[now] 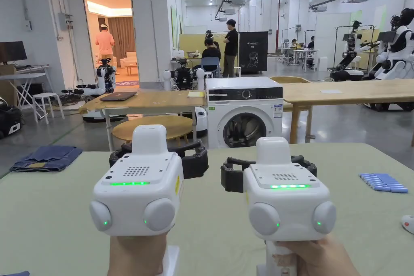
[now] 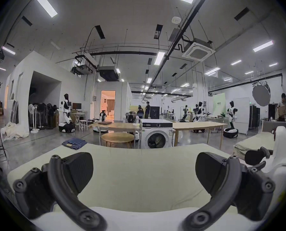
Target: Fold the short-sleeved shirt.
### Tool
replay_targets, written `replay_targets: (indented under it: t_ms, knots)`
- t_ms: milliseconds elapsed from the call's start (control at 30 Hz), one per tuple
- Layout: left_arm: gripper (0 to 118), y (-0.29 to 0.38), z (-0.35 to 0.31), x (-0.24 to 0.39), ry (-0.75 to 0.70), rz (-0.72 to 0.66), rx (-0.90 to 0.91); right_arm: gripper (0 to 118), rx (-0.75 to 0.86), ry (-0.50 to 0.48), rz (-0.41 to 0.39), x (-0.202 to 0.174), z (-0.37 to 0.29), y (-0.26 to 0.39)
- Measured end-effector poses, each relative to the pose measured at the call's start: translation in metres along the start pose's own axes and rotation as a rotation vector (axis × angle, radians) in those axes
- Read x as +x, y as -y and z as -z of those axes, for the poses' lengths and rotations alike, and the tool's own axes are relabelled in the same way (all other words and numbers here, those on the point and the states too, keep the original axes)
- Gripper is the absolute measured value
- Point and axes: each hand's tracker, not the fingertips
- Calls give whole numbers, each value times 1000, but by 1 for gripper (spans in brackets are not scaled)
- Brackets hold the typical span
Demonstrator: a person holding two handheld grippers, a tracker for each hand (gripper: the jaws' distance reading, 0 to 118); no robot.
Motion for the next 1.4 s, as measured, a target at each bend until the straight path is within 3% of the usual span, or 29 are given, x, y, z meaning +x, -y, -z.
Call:
replay_targets:
  t_ms: [100, 167, 267, 467, 633, 767, 833, 1033, 1400]
  knots:
    - [118, 3, 1, 0, -5, 2, -3, 117, 30, -82, -13, 5, -7, -1]
    - [118, 5, 3, 1, -12, 1, -6, 117, 11, -63, -24, 0, -10, -2]
    - [118, 7, 3, 2, -2, -19, -29, 117, 27, -109, -30, -2, -14, 2]
    - [118, 9, 1, 3, 6, 19, -20, 117, 48, -66, -51, -3, -13, -1]
    - [118, 7, -1, 1, 5, 10, -7, 117, 36, -34, 6, 6, -12, -3]
    - [118, 9, -3, -1, 4, 19, -5, 117, 21, -129, 83, 17, -20, -4]
    - [118, 10, -3, -2, 0, 18, -4, 117, 37, -155, 77, 18, -23, -3]
    - [118, 15, -2, -5, -3, 2, -17, 118, 67, -114, 15, 10, -26, -2]
    - [118, 15, -6, -6, -11, 9, 4, 118, 57, -56, 5, 24, -17, 1]
